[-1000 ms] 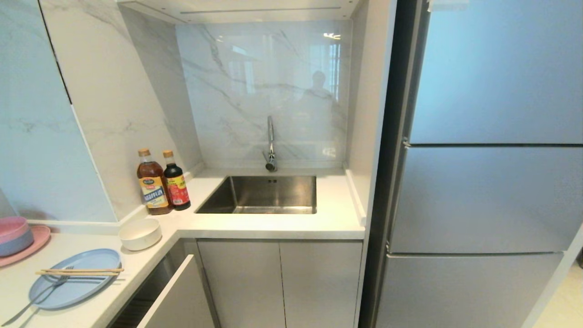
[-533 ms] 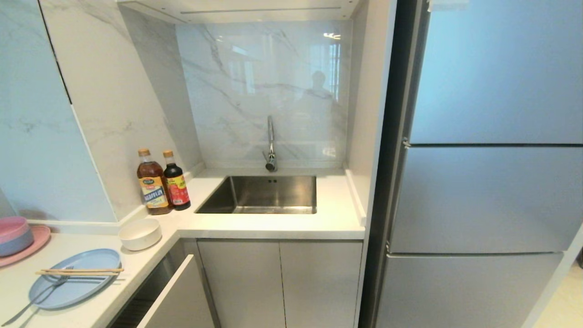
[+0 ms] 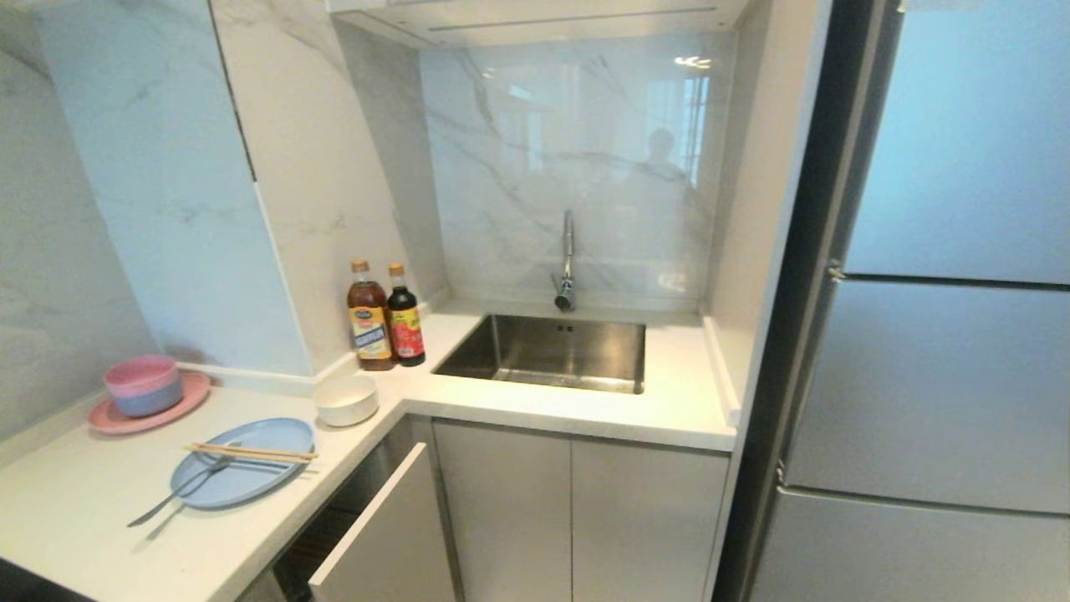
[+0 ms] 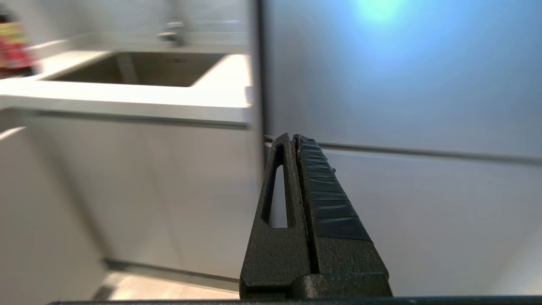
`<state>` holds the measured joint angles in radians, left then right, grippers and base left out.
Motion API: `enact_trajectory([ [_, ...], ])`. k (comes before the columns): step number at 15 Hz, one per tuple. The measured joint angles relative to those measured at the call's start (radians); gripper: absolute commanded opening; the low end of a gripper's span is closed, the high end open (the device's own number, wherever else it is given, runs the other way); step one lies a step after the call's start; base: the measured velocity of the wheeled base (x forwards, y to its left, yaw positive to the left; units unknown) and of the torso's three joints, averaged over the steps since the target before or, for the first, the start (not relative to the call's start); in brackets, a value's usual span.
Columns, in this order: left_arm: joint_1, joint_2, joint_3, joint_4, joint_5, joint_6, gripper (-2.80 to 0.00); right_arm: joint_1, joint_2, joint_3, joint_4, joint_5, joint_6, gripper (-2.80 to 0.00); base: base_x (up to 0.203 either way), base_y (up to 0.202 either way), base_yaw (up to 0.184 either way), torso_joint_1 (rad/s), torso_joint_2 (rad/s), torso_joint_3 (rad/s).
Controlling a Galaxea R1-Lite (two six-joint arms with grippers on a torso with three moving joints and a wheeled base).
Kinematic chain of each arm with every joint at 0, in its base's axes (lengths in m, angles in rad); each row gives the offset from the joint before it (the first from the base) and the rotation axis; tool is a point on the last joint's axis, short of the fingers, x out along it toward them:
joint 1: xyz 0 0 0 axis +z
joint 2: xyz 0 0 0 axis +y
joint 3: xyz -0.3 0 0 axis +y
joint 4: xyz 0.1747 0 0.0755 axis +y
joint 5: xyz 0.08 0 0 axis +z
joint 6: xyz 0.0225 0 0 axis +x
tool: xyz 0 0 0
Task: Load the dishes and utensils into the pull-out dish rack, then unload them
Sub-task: Open the cupboard
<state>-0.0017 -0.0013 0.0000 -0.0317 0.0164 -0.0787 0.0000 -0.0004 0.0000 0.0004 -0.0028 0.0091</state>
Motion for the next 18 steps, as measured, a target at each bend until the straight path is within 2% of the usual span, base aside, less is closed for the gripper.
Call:
enact_trajectory([
  [9, 0.000, 0.000, 0.000, 0.000, 0.000, -0.001, -2.80, 0.000, 0.000, 0.000, 0.000, 0.000, 0.000, -2.80, 0.000, -0.009, 0.167, 0.001, 0.00, 0.002],
  [18, 0.000, 0.000, 0.000, 0.000, 0.000, 0.000, -2.80, 0.000, 0.000, 0.000, 0.000, 0.000, 0.001, -2.80, 0.000, 0.000, 0.009, 0.000, 0.00, 0.000],
])
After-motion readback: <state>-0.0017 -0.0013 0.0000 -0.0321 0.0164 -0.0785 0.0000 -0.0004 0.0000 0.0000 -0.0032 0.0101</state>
